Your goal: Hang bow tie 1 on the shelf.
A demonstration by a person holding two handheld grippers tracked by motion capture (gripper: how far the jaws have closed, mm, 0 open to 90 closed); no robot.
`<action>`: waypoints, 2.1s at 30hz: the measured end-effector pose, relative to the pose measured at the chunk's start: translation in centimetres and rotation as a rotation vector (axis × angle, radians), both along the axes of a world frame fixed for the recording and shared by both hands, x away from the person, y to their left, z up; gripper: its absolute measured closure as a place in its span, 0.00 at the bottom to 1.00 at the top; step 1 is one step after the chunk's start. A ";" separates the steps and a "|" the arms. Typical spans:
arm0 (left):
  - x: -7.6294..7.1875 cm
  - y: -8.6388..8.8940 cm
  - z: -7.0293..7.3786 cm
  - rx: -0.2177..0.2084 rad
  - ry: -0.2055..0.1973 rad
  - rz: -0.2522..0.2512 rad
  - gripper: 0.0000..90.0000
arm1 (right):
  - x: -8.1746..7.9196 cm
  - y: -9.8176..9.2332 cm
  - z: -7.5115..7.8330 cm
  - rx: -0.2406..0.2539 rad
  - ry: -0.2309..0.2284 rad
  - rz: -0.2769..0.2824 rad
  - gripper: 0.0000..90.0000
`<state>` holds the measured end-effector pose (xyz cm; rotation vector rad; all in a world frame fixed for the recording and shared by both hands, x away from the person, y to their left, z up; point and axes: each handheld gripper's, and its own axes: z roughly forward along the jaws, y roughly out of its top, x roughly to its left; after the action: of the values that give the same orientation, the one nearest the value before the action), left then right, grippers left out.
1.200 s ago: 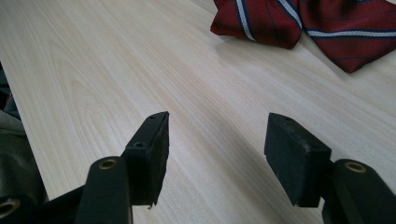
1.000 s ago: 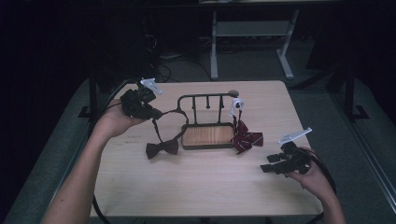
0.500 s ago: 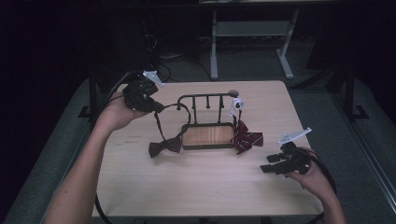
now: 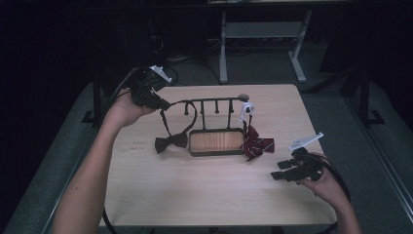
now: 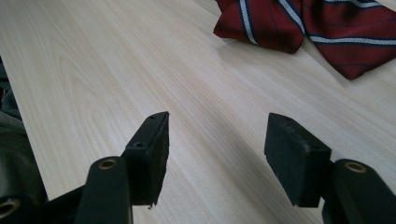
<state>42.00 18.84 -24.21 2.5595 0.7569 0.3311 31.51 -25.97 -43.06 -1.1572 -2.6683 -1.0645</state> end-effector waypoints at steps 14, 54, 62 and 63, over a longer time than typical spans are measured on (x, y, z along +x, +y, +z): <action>1.5 -0.5 -0.8 0.053 0.016 0.025 1.00 | -0.2 0.3 0.1 0.000 0.002 0.004 0.45; -0.4 0.5 -1.6 0.058 0.031 0.018 0.78 | -0.3 -0.1 -0.3 -0.064 -0.011 -0.051 0.45; -1.1 0.9 -1.9 0.048 0.026 0.009 0.74 | -0.4 -0.4 -0.2 -0.059 -0.013 -0.059 0.45; -1.2 0.9 -2.0 0.043 0.025 0.012 0.74 | -0.4 -0.4 -0.2 -0.056 -0.013 -0.059 0.45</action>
<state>40.81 19.78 -26.21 2.6051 0.7819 0.3235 31.08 -26.38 -43.27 -1.2511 -2.7068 -1.0155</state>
